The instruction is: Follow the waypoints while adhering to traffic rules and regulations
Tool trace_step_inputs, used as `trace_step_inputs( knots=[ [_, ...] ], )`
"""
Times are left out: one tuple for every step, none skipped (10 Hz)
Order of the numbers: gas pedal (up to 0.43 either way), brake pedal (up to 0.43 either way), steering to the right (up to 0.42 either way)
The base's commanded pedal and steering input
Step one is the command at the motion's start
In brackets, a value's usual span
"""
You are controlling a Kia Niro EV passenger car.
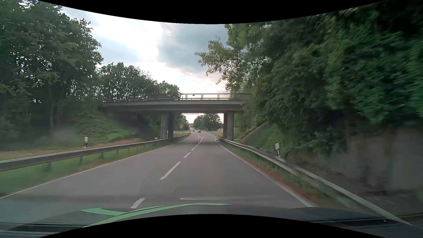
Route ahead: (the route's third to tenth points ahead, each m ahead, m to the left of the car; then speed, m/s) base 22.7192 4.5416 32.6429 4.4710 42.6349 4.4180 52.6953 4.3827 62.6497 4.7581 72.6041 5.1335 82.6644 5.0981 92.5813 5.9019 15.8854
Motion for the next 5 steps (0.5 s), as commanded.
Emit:
trace_step_inputs(
  knots=[
    [0.067,0.000,-0.008],
    [0.067,0.000,-0.008],
    [0.067,0.000,-0.008],
    [0.067,0.000,-0.007],
    [0.067,0.000,-0.005]
  ],
)
